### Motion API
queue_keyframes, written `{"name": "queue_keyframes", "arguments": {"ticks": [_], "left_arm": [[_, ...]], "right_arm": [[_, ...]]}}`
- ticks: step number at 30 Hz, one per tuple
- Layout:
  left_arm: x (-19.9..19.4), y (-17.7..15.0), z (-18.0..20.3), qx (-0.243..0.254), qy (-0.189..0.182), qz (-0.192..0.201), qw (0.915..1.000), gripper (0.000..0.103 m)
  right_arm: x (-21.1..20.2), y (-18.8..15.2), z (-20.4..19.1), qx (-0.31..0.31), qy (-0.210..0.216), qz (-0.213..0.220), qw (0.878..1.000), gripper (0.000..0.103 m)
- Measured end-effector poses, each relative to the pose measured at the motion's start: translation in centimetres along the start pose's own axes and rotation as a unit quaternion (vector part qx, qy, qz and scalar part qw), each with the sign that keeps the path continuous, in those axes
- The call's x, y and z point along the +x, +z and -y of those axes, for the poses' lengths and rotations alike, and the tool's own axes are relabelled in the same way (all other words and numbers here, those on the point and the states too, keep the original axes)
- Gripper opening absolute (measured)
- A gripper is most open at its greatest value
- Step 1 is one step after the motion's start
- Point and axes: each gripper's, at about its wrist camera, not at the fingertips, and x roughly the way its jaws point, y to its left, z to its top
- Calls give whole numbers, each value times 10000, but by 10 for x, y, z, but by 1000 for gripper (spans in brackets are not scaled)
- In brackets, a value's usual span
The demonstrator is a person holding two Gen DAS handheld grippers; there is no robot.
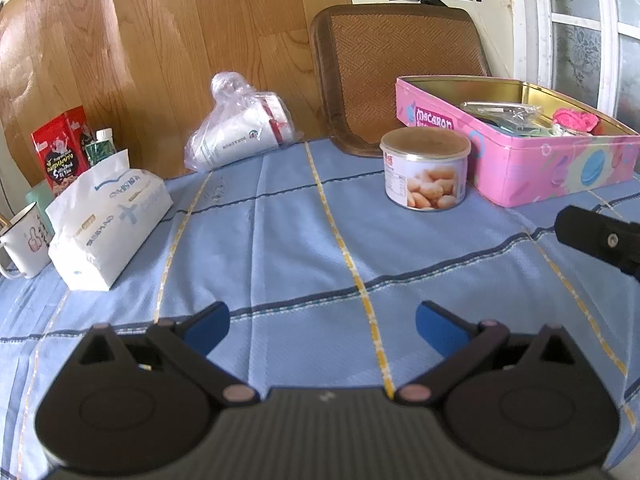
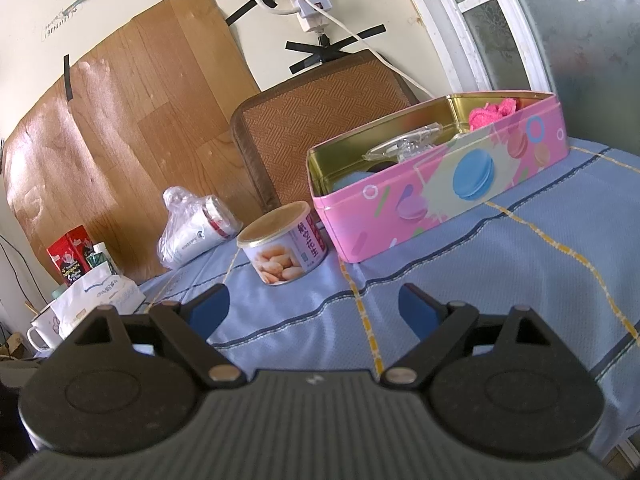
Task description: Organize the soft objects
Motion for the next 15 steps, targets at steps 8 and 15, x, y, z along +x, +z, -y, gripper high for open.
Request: {"name": "queue_keyframes", "arguments": {"ticks": [8,15], "left_arm": [[0,0,-1,-66,-74,-62,9999,103],[0,-1,1,-77,-299,-71,9995,103]], "right_arm": [[0,-1,0,3,-1,-16,10000,93],[0,-2,0,-19,-5,-14,10000,93]]}}
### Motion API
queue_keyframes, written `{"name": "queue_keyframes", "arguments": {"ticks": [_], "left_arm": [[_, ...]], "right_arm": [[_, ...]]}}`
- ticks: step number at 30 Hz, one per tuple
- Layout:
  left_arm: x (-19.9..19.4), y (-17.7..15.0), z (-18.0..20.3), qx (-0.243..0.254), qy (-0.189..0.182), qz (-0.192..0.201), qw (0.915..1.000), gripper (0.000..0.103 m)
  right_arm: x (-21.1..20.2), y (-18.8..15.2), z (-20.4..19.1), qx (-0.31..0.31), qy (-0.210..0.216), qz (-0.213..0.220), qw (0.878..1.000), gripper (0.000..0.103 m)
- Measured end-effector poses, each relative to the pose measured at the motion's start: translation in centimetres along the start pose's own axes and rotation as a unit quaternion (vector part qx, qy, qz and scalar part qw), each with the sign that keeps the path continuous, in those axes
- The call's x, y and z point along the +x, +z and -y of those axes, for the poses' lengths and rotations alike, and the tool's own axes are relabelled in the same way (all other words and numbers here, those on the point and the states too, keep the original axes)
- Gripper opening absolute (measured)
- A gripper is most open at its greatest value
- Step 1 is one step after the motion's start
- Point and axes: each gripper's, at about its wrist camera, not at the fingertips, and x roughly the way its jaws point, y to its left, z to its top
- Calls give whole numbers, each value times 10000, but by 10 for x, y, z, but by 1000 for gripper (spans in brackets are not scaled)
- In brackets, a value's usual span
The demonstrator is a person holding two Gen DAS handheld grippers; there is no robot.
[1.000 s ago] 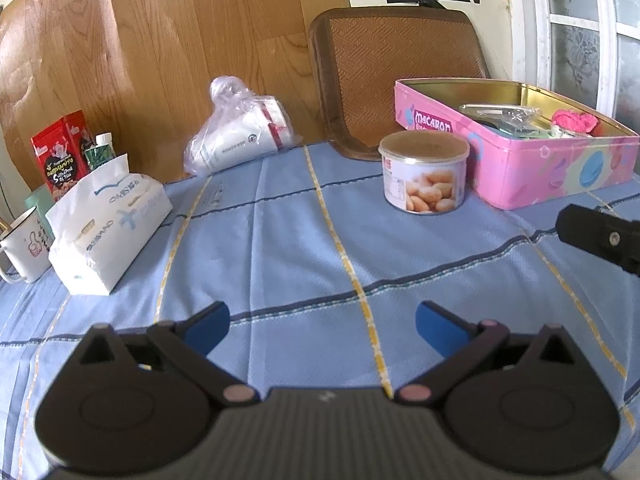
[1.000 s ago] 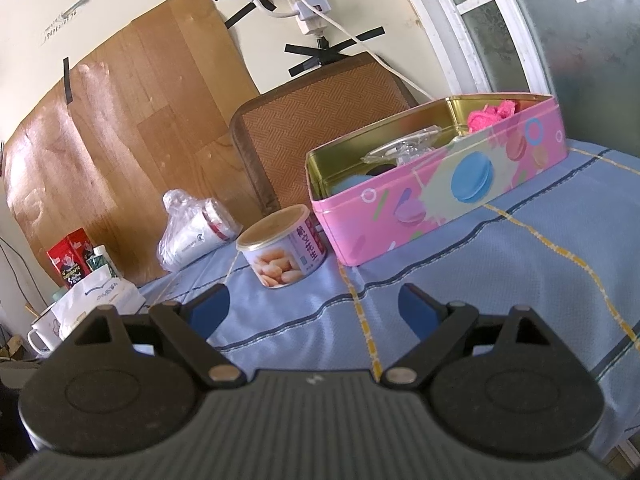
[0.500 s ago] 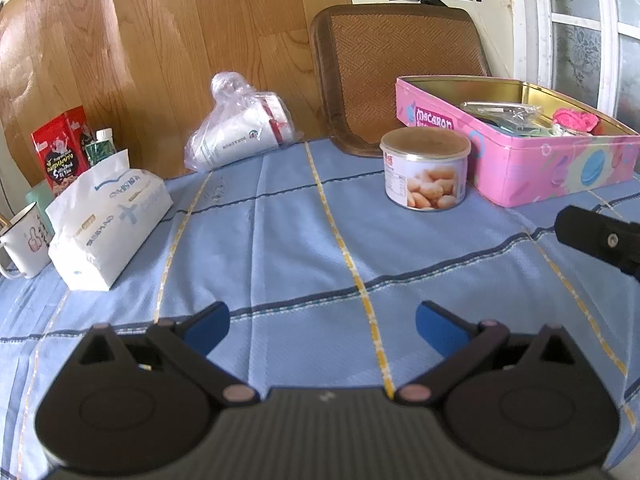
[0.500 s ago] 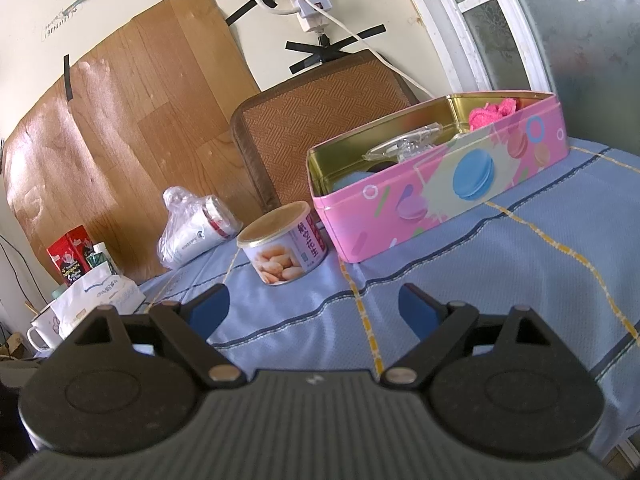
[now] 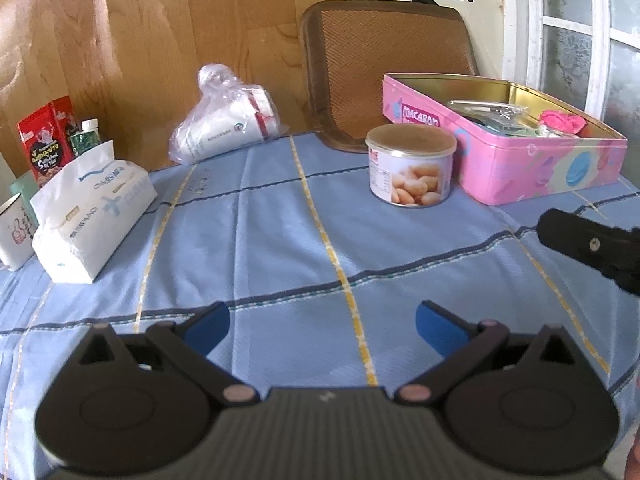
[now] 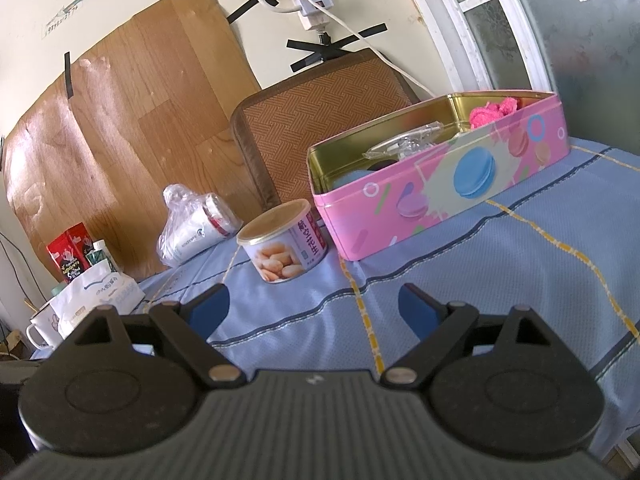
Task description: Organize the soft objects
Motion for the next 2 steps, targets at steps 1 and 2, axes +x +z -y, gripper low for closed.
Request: {"name": "queue_keyframes", "arguments": {"ticks": [1,2], "left_arm": [[0,0,0,11,-22,13,10000,103],[0,0,0,14,-45,18,10000,103]], "right_arm": [[0,0,0,-13,-3,4,10000,93],[0,0,0,-31,-5,9,10000,93]]}}
